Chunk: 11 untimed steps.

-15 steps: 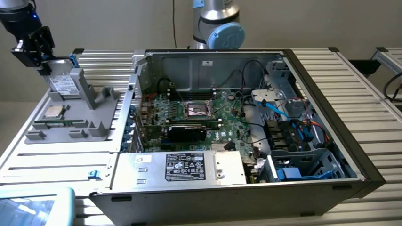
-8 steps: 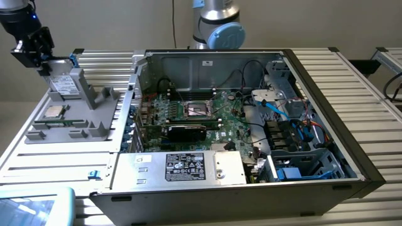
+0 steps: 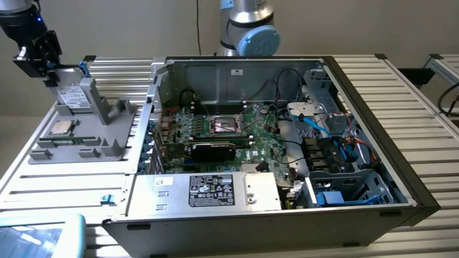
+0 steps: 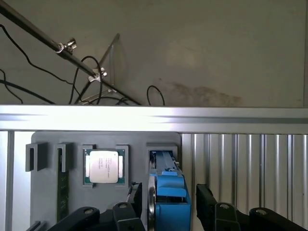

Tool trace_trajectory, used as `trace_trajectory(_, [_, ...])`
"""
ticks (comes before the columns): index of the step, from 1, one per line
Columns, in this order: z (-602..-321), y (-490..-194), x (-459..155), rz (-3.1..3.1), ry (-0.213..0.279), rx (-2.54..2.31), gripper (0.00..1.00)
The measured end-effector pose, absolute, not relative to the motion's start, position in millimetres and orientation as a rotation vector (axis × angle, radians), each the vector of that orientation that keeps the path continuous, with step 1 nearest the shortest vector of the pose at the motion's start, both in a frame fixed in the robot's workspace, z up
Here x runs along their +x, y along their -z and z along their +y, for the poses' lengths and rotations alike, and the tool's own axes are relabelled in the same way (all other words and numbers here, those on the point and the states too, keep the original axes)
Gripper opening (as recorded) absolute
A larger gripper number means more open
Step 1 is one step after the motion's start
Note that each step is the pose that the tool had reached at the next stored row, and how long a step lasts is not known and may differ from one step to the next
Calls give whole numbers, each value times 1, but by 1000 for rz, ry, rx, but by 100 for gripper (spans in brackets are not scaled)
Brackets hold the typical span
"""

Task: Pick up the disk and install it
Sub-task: 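Pick up the disk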

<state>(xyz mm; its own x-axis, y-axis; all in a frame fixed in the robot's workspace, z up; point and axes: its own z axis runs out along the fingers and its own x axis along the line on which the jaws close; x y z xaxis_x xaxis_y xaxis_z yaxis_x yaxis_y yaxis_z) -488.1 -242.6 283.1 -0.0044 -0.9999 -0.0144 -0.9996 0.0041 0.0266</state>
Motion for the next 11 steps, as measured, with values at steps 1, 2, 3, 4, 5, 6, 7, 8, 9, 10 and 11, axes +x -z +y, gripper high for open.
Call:
trace_trajectory(1, [-243,-283,-488,-2220,47,2211,57])
trace_trajectory(2, [-243,-283,-488,-2221,48,2212,57])
trace_trajectory(3, [-243,-283,-488,-2221,49,2212,57])
trace_trajectory(4, [-243,-283,-488,-2222,50,2213,57])
trace_trajectory(5, [-243,-283,-488,-2222,50,2213,57])
trace_trajectory(6, [-243,-283,-488,-2222,51,2213,57])
trace_trajectory(7, [-243,-283,-488,-2222,51,2213,57])
trace_trajectory(8, [-243,-283,-488,-2222,51,2213,57])
trace_trajectory(9, [-243,-283,-488,-2222,51,2213,57])
trace_trajectory(10, [-243,-283,-488,-2222,51,2213,57])
trace_trajectory(11, [-243,-283,-488,-2222,51,2213,57])
